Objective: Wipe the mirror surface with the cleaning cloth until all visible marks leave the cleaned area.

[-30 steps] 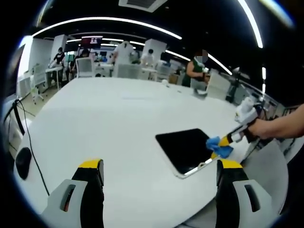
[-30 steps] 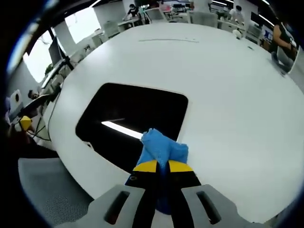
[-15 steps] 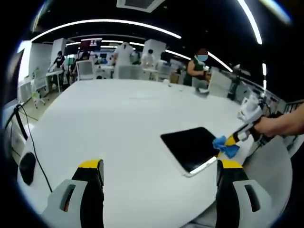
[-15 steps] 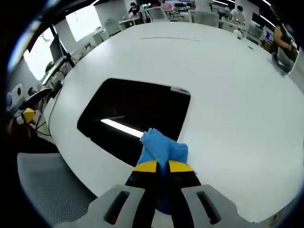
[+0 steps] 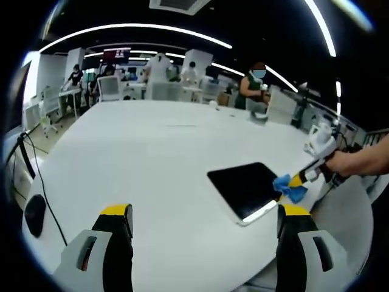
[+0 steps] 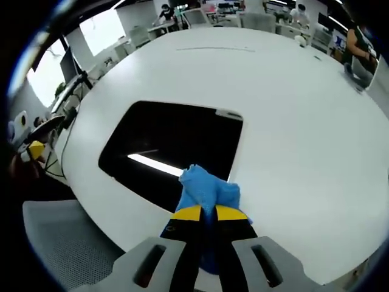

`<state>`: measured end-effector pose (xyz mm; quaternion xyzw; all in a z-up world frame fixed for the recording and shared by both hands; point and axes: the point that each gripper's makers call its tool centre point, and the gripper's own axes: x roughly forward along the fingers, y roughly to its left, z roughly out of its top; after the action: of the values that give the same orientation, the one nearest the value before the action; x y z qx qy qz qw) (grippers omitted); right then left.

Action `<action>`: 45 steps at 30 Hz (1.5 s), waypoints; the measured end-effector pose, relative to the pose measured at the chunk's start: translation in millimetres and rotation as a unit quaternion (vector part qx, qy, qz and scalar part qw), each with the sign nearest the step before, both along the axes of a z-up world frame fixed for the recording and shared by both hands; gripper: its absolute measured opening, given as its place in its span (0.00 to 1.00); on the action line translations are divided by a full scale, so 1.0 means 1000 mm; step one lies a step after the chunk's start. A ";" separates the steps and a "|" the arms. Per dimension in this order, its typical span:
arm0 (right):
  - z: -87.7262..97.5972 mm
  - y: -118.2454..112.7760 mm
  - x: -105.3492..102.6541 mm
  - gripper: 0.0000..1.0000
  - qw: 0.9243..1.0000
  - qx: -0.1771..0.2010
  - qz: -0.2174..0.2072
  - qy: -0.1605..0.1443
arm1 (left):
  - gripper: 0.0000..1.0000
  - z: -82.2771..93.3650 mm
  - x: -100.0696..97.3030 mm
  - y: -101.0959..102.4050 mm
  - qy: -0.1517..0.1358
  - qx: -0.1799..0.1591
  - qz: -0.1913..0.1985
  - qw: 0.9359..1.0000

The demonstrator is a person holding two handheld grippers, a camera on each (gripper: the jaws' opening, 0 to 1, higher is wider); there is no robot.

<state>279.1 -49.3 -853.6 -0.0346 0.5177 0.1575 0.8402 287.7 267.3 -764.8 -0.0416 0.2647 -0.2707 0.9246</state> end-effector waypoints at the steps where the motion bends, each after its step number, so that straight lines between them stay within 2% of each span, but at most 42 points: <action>1: 0.000 0.000 0.000 0.01 1.000 0.000 -0.001 -0.001 | 0.99 0.000 0.000 0.000 0.000 0.000 -0.001 1.000; 32: 0.000 0.013 -0.002 0.01 0.999 -0.009 -0.033 -0.017 | 0.99 -0.001 0.004 0.014 0.005 -0.008 -0.008 1.000; 45: 0.000 0.021 -0.001 0.01 0.999 -0.008 -0.035 -0.014 | 0.99 -0.003 0.005 0.018 0.005 0.001 -0.014 1.000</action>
<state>277.9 -28.4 -854.0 -0.0250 0.5080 0.1233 0.8521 292.7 285.6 -767.4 -0.0380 0.2700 -0.2835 0.9194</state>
